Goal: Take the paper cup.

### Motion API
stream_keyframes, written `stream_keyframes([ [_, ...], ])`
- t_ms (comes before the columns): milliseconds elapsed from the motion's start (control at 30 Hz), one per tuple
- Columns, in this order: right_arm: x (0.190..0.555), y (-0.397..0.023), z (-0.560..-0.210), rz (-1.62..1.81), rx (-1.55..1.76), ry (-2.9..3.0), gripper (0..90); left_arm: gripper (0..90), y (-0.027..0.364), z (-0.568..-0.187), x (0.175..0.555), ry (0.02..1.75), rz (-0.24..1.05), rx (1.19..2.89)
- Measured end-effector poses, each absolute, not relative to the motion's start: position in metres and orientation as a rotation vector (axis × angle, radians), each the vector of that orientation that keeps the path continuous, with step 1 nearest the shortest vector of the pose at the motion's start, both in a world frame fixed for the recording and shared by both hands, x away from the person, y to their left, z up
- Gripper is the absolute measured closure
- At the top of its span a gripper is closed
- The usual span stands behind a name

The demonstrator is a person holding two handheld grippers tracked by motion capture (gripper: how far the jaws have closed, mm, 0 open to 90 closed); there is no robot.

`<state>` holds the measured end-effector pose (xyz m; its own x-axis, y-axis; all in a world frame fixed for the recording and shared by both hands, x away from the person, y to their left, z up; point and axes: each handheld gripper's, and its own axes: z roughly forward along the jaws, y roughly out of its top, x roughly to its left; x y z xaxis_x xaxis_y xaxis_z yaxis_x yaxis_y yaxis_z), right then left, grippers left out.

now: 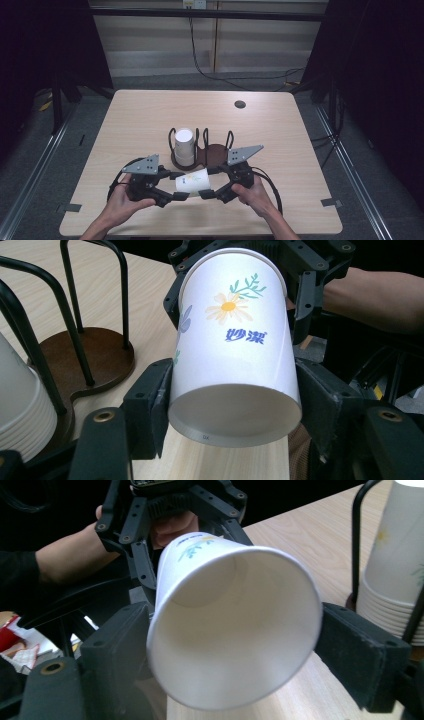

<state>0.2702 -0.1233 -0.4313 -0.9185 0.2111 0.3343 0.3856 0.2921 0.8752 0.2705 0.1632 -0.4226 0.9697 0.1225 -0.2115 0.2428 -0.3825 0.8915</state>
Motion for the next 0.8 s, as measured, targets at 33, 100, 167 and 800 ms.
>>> stream_keyframes([
  [33, 0.2702, -0.1228, -0.4313, -1.692, -0.559, -2.396, 16.5, 36.0, 0.1629, -0.4227, 0.2706, 0.261, -0.136, 1.968],
  [100, 0.2698, -0.1223, -0.4313, -1.695, -0.561, -2.401, 17.2, 36.0, 0.163, -0.4229, 0.2707, 0.264, -0.132, 1.962],
  [167, 0.27, -0.1223, -0.4317, -1.702, -0.559, -2.401, 18.0, 35.9, 0.1626, -0.4234, 0.2706, 0.261, -0.139, 1.965],
  [800, 0.2696, -0.121, -0.4301, -1.702, -0.542, -2.398, 25.1, 29.8, 0.1623, -0.428, 0.2724, 0.255, -0.16, 1.978],
])
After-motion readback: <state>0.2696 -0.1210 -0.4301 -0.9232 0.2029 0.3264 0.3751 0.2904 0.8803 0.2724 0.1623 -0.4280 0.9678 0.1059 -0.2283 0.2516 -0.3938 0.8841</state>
